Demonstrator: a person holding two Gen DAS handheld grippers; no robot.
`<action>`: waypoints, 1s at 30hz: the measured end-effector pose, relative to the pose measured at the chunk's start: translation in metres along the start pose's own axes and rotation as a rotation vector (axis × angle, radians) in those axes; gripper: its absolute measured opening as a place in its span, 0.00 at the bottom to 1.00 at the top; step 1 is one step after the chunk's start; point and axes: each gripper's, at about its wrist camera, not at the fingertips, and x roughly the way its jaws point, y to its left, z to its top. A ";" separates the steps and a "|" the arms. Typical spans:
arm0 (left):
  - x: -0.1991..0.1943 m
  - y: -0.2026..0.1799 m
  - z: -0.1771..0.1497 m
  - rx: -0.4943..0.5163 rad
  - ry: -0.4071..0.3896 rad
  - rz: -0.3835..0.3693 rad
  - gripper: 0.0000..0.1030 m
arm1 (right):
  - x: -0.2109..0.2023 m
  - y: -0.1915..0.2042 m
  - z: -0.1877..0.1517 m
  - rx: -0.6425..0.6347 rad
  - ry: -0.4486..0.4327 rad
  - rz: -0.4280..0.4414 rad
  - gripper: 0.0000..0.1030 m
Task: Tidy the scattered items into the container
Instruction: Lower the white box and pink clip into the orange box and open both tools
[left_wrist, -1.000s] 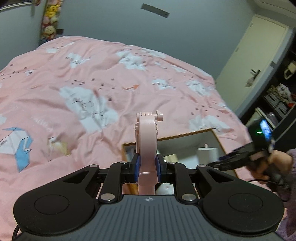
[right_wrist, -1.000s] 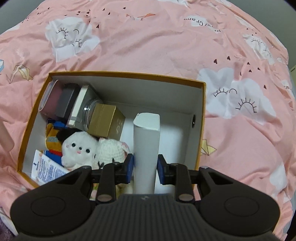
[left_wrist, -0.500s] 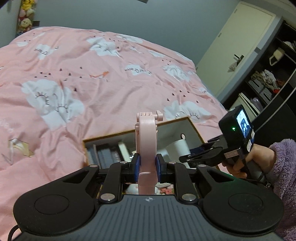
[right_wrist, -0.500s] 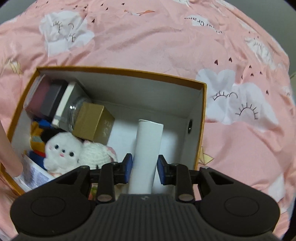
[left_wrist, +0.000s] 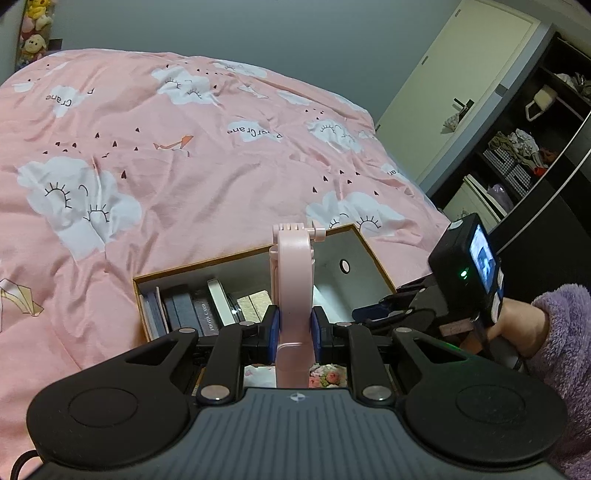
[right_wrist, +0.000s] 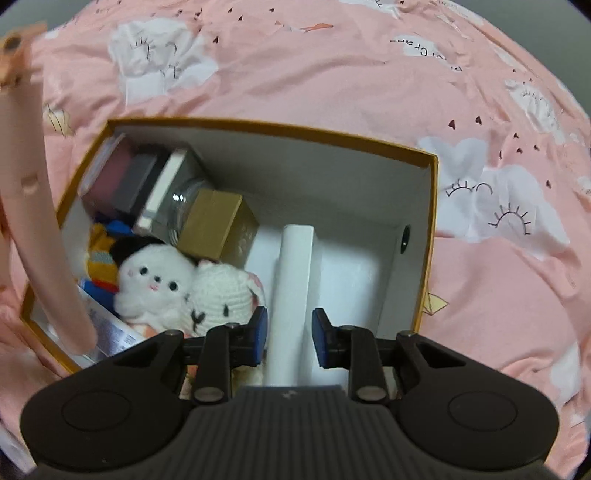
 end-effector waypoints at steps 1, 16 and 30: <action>0.001 -0.001 0.001 0.000 0.002 -0.004 0.20 | 0.002 -0.001 -0.001 0.010 0.010 0.007 0.27; 0.088 -0.047 0.035 -0.053 0.074 -0.125 0.20 | -0.085 -0.049 -0.050 0.147 -0.220 -0.071 0.21; 0.169 -0.040 0.021 -0.274 0.189 -0.100 0.20 | -0.074 -0.072 -0.067 0.199 -0.250 -0.054 0.21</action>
